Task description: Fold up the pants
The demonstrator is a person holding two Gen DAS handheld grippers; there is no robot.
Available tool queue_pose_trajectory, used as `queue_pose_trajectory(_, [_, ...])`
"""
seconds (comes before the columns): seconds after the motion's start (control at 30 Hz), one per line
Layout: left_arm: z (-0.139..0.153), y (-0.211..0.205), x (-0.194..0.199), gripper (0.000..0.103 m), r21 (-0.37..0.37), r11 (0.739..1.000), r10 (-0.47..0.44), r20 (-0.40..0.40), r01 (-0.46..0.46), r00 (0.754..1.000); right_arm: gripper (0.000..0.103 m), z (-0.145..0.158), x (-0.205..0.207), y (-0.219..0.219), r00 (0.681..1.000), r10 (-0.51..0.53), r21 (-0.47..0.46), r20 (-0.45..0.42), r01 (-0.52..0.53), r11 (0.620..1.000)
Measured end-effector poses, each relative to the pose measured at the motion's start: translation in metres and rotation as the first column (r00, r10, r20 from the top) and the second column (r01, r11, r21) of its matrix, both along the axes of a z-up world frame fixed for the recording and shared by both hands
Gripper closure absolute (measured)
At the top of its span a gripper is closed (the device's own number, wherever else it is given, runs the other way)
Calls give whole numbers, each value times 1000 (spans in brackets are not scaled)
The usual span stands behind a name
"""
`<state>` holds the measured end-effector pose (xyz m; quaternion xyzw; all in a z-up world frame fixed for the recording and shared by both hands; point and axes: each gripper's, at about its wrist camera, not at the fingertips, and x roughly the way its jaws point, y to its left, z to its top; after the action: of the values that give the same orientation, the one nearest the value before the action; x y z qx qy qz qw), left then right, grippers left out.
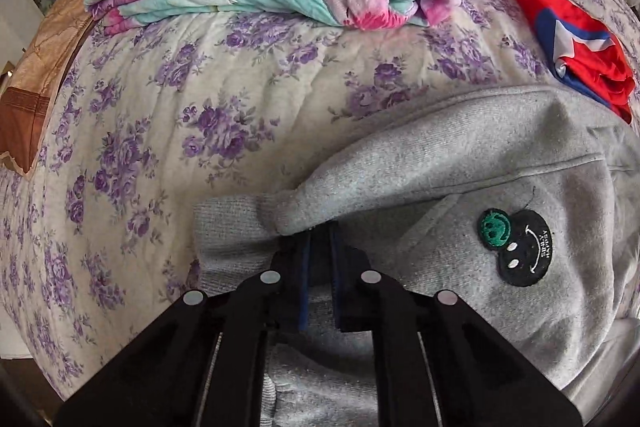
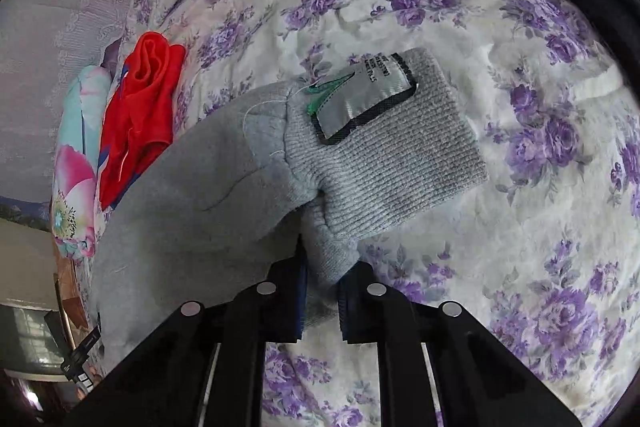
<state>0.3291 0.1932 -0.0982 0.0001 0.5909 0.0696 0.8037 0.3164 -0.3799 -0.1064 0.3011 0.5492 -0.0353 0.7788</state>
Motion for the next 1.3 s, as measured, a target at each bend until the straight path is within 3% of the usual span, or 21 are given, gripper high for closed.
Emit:
queue_pose_trajectory(0.07, [1,-2,-3,95,9,1000,-5,5,5,1000,93,20,-14,1,999,-4,-76,37,6,997])
queue_pose_trajectory(0.2, [4,-1,-5,95,20,1000,-19,13,19,1000,93,35,-48,-7,999,-13,-124,29,17,992])
queue_pose_trajectory(0.3, [0,-3,0,96,20,1000,-7,15,6,1000,90,3,-44,-11,998,4,-122,-65,-12,992])
queue_pose_trajectory(0.33, [-1,-5,2,97,36,999,-11,16,10,1000,90,-6,-41,-12,998,4,-112,-58,-10,994])
queue_pose_trajectory(0.37, [-1,-11,0,98,56,998,-20,17,19,1000,86,-3,-40,-11,1000,11,-123,-27,-14,992])
queue_pose_trajectory(0.43, [2,-16,-3,97,80,996,-41,17,40,999,82,1,-37,-5,997,40,-143,-64,-48,989])
queue_pose_trajectory(0.5, [16,-12,-9,95,47,997,-62,16,61,998,60,10,-42,0,994,38,-154,-102,-53,987])
queue_pose_trajectory(0.53, [26,-7,-13,92,23,997,-75,26,74,997,57,19,-48,5,994,38,-183,-107,-57,982])
queue_pose_trajectory(0.6, [54,5,-18,70,24,996,-92,82,91,992,52,42,-67,15,996,60,-249,-64,-74,966])
queue_pose_trajectory(0.63, [67,11,-20,34,41,995,-99,119,95,988,50,53,-80,21,996,78,-268,-34,-84,960])
queue_pose_trajectory(0.67, [80,16,-21,5,62,992,-122,156,113,980,43,63,-94,27,995,96,-271,-1,-92,958])
queue_pose_trajectory(0.7, [89,20,-20,4,82,987,-154,187,140,970,40,70,-109,33,993,113,-265,29,-101,959])
queue_pose_trajectory(0.77, [96,24,-10,4,108,974,-219,196,201,956,40,78,-139,44,987,143,-252,66,-123,960])
queue_pose_trajectory(0.87, [85,24,12,4,40,945,-326,162,324,931,40,85,-171,59,984,162,-244,74,-140,960])
queue_pose_trajectory(1.0, [58,11,28,4,-37,909,-409,115,416,905,40,95,-192,79,981,188,-294,57,-163,942])
queue_pose_trajectory(1.13, [38,6,29,4,-103,878,-456,110,467,883,39,111,-199,93,975,212,-361,71,-173,916])
queue_pose_trajectory(1.2, [29,8,31,5,-146,880,-441,97,451,892,39,117,-192,106,967,242,-377,79,-196,905])
queue_pose_trajectory(1.23, [25,10,32,19,-175,883,-426,87,435,901,39,119,-184,115,960,267,-386,87,-214,897])
queue_pose_trajectory(1.27, [17,12,35,70,-208,882,-419,64,423,906,39,121,-174,126,949,301,-394,95,-242,887])
queue_pose_trajectory(1.3, [9,12,38,84,-260,867,-432,29,424,901,39,122,-160,141,933,345,-398,102,-280,874])
